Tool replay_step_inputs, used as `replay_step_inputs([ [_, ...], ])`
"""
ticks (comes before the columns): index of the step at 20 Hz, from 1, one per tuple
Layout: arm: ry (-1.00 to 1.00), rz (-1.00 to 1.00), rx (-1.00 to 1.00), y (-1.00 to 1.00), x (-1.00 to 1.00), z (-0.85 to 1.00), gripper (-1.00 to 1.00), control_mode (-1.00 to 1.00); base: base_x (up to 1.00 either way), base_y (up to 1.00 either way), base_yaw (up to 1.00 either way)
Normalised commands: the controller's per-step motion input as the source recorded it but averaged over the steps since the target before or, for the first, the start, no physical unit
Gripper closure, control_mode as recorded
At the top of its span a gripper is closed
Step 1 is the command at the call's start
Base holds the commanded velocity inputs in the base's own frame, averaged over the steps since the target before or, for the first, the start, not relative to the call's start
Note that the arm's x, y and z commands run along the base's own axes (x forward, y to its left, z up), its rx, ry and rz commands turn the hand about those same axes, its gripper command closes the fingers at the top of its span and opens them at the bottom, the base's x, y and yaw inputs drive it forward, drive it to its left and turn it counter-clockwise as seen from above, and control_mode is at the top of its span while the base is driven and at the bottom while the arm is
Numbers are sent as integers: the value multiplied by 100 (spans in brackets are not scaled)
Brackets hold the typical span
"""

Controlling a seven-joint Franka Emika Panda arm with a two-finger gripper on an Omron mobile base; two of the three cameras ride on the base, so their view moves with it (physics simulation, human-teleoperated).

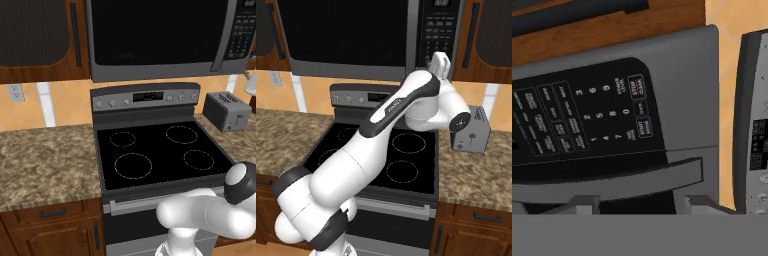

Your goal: Open the microwave, place the bowl with waffle inside the microwave, then close the microwave door and turn it on.

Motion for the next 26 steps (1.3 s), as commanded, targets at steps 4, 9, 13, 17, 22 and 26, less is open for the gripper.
replay_step_inputs([
  [4,-12,0,-6,21,9,26,100,-100,0,0,0],
  [9,-1,0,-1,7,29,16,100,-100,0,0,0],
  [13,-2,0,0,0,32,0,100,-100,0,0,0],
  [17,0,0,0,0,38,0,100,-100,0,0,0],
  [22,0,0,0,-10,40,0,100,-100,0,0,0],
  [26,0,0,0,-15,37,0,100,-100,0,0,0],
])
